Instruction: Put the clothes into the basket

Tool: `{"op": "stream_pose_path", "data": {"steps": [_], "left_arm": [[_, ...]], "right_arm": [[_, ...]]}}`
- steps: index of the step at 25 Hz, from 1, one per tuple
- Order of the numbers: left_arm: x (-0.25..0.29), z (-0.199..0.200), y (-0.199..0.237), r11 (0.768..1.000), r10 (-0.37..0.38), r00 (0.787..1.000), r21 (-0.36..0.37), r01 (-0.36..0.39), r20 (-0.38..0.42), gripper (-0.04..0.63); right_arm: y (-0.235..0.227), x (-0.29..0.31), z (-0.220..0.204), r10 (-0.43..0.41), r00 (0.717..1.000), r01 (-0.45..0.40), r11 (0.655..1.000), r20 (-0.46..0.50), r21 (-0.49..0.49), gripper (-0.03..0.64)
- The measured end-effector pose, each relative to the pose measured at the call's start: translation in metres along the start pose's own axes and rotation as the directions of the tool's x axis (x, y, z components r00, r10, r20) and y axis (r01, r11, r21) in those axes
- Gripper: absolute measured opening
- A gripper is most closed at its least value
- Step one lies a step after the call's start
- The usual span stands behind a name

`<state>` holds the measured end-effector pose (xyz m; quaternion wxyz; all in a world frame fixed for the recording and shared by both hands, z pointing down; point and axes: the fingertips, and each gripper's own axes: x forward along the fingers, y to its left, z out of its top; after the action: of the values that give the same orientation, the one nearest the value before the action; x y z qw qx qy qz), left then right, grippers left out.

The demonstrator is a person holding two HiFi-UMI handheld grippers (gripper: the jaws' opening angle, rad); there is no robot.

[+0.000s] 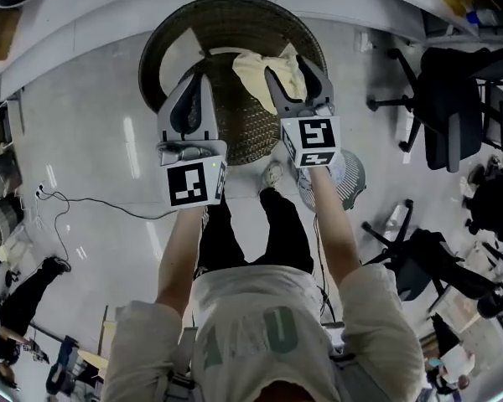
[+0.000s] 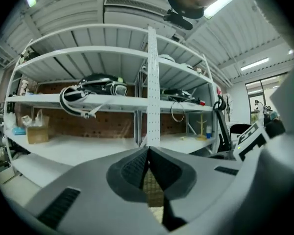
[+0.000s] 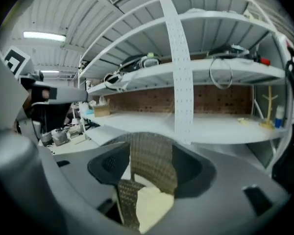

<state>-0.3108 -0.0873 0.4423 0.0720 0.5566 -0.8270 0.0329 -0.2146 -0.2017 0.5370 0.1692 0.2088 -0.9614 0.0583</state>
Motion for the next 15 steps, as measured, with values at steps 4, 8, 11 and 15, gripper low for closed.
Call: {"op": "stream_pose_path", "data": {"steps": [4,8,11,15], "left_arm": [[0.005,-0.08,0.016,1.0,0.025,0.996,-0.016,-0.026,-0.087,0.017],[0.004,-0.125,0.022,0.998,0.043,0.99,-0.045,-0.049,-0.138,0.017],[0.007,-0.151,0.026,0.997,0.052,0.985,-0.05,-0.061,-0.163,0.017],[0.008,-0.178,0.025,0.997,0.042,0.981,-0.052,-0.053,-0.191,0.017]], "right_arm": [[-0.004,0.058,-0.125,0.021,0.981,-0.011,0.998,-0.195,0.055,0.28],[-0.019,0.092,-0.217,-0.057,0.936,0.091,0.993,-0.347,0.08,0.317],[-0.038,0.11,-0.266,-0.127,0.887,0.173,0.983,-0.444,0.065,0.325],[-0.049,0.125,-0.297,-0.132,0.856,0.183,0.982,-0.5,0.054,0.328]]}}
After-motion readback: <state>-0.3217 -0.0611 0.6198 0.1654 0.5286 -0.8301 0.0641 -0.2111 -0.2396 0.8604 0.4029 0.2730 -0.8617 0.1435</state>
